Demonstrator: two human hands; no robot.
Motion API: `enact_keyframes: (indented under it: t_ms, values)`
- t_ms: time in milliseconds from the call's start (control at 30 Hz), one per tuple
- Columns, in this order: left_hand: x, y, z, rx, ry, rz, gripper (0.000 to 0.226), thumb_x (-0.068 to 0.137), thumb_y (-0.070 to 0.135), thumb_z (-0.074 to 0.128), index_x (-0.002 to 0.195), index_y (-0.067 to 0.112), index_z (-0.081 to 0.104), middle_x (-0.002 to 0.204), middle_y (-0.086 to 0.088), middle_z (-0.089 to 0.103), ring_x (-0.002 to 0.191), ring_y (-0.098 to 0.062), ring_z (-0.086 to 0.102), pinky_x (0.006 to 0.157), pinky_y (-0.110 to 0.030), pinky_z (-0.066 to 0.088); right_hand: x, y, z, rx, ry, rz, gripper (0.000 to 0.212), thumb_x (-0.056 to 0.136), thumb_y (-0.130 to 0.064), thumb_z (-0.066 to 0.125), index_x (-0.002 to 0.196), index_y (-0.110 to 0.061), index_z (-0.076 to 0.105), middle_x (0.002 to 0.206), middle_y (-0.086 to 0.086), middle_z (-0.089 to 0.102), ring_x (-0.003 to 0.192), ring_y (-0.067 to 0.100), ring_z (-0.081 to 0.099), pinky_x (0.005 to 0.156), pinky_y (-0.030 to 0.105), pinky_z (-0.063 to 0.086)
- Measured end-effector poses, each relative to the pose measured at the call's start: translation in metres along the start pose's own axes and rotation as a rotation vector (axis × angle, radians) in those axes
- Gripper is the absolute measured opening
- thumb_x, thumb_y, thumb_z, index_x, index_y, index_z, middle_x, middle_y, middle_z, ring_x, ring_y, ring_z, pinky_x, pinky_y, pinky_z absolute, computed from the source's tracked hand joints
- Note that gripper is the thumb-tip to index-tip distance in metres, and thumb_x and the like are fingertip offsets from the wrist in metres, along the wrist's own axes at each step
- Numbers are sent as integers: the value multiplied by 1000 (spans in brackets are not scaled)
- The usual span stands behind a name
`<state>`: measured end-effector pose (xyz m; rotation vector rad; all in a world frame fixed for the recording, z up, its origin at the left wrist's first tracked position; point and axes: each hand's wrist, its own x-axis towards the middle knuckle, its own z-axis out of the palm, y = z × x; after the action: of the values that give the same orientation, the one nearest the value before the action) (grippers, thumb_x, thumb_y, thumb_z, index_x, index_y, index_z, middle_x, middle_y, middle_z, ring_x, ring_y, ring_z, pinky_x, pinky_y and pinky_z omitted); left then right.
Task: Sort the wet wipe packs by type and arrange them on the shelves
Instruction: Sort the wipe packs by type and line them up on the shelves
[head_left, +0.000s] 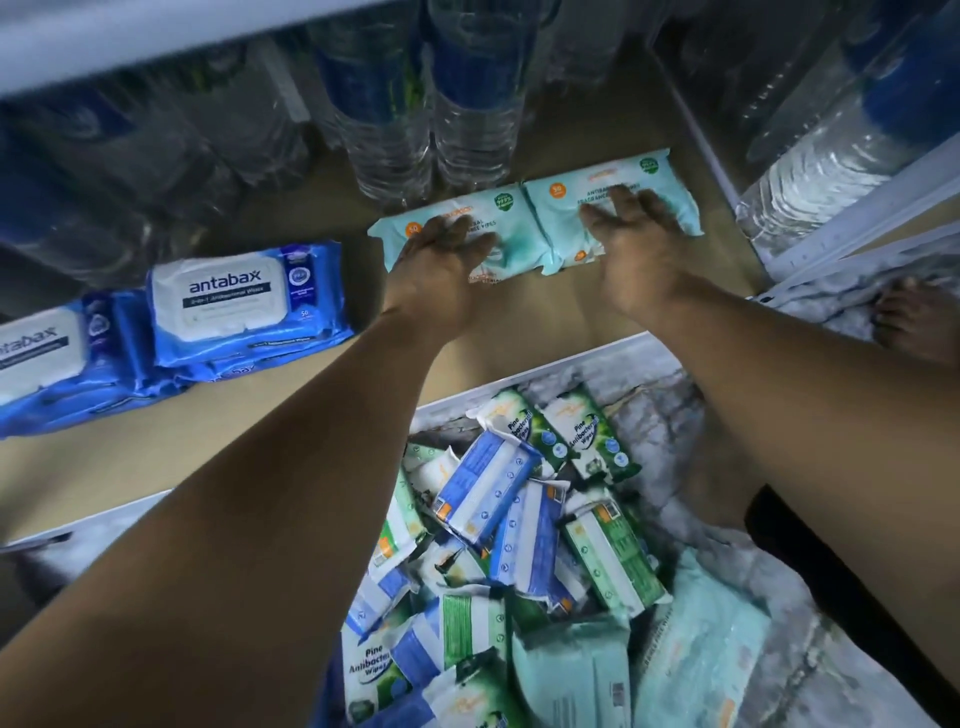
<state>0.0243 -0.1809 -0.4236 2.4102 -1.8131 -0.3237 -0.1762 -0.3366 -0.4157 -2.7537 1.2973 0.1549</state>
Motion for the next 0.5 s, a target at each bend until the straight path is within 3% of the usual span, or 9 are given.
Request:
enact_keyframes:
  t_ms: [67,133,267,333,400,500]
  values:
    - [-13,6,-7,-18,-3,-29,72,93,39,57,157,33,26,167,-4,19,153,-28,16,124,-46,18,-17,-7,-10,32,-21,39,82,77,-10,65,152,-29,36,163,6,25,149,39,20,119,53,22]
    - [-44,22,-12,-77,19,-111,80,91,36,59,160,28,20,167,-7,17,154,-31,14,124,-49,16,-49,-15,-12,107,44,78,85,73,-10,65,152,-22,38,159,9,33,145,39,29,117,49,27]
    - [-146,63,2,-261,6,-90,66,89,35,47,153,23,37,154,-6,44,143,-33,37,117,-49,31,-153,-32,-2,356,224,142,66,70,-7,55,136,-8,59,125,18,62,107,40,61,93,42,53]
    - [-198,81,16,-301,-9,-97,61,87,35,42,145,18,51,145,-10,54,135,-36,46,111,-51,39,-209,-40,5,459,286,200,60,70,-14,41,123,-8,69,111,15,66,99,38,63,86,41,56]
    - [-243,98,22,-322,-29,-121,55,86,31,50,138,14,58,136,-13,60,128,-38,52,108,-50,43,-266,-45,14,540,310,292,61,65,-16,34,111,-10,74,99,12,65,95,38,62,83,41,55]
    - [-289,124,17,-268,-59,-126,53,83,29,51,133,13,62,132,-15,60,126,-39,53,106,-52,44,-344,-54,18,567,248,487,47,58,-2,58,100,-7,77,87,16,66,85,43,63,73,44,56]
